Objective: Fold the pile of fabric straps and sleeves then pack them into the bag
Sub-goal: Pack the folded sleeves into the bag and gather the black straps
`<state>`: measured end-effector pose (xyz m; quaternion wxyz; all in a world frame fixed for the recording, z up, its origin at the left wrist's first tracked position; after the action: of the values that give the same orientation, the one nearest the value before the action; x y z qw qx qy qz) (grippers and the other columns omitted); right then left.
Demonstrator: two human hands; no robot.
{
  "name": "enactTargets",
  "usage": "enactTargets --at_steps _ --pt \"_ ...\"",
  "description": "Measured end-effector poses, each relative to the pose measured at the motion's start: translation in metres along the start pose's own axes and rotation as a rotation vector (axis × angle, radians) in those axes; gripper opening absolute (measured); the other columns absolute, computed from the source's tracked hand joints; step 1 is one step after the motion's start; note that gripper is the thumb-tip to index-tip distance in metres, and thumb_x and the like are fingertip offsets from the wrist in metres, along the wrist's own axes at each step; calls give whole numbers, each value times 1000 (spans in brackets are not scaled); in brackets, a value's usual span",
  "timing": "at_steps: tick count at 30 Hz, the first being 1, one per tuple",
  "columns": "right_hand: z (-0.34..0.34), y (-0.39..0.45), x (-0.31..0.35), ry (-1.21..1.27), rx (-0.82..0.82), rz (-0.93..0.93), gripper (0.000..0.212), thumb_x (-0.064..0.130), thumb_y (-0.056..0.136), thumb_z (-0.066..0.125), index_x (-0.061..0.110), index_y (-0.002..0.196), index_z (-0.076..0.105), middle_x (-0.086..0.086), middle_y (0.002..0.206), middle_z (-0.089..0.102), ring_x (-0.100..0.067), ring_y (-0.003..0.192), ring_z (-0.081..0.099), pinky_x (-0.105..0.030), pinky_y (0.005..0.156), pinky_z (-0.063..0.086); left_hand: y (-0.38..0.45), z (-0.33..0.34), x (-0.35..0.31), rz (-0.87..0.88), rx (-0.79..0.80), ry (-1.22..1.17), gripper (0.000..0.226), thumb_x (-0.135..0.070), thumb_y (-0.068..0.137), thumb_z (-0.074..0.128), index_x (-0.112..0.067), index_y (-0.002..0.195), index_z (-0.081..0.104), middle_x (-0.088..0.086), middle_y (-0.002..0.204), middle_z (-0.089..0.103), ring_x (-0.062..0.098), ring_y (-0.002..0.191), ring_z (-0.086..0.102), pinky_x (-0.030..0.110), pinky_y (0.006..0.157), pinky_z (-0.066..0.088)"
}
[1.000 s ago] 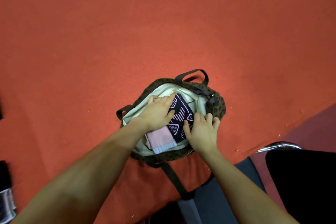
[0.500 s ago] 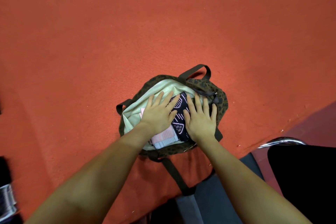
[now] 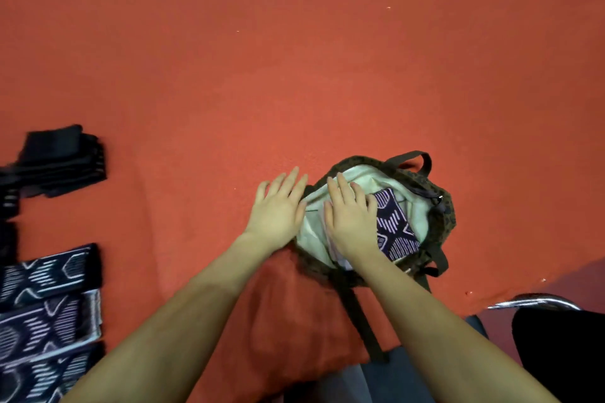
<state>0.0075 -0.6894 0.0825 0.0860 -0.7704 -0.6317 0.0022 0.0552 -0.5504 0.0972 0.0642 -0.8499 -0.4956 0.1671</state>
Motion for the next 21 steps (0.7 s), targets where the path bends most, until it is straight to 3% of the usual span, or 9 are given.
enactTargets --at_steps 3,7,9,15,18,21 --pt "0 2 58 16 -8 -101 48 33 89 35 13 122 63 -5 125 63 -29 103 61 -40 85 33 -30 -12 48 -68 -40 -38 55 -33 102 31 -21 153 14 -1 161 7 19 146 12 38 113 8" --pt "1 -5 144 28 22 -183 49 34 87 34 14 120 65 -4 121 65 -28 100 64 -39 83 47 -78 -25 125 -141 -77 -50 55 -32 101 34 -19 152 16 1 160 9 21 145 15 38 112 10" --pt "4 -9 189 41 21 -257 50 34 87 34 13 121 64 -5 122 65 -29 102 63 -40 84 48 -105 -28 166 -173 -83 -49 55 -30 101 36 -17 152 19 2 160 11 22 144 18 39 111 12" --pt "25 -21 320 124 125 -428 51 36 90 33 11 127 59 -5 127 61 -31 109 57 -39 89 24 -180 -21 284 -280 -133 -93 53 -27 92 41 -5 140 44 13 149 39 34 131 42 48 102 29" --pt "46 -30 373 112 245 -603 46 34 99 37 15 141 41 -1 145 42 -24 130 35 -39 101 13 -212 -11 333 -340 -95 -96 55 -27 93 37 -7 144 37 11 152 33 31 135 35 46 105 22" --pt "65 -38 410 118 299 -651 47 34 101 37 15 144 34 0 149 36 -22 134 27 -41 105 6 -235 4 373 -336 -91 -54 50 -22 95 48 -7 143 40 9 149 38 29 134 37 45 107 21"
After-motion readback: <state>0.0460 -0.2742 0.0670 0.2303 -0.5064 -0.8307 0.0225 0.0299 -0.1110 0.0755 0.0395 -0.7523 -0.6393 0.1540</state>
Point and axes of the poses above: each hand's wrist, its own y-axis towards the middle knuckle, its own z-axis out of the palm, x = y × z, the point moved 2 cm from there along y, towards the middle knuckle
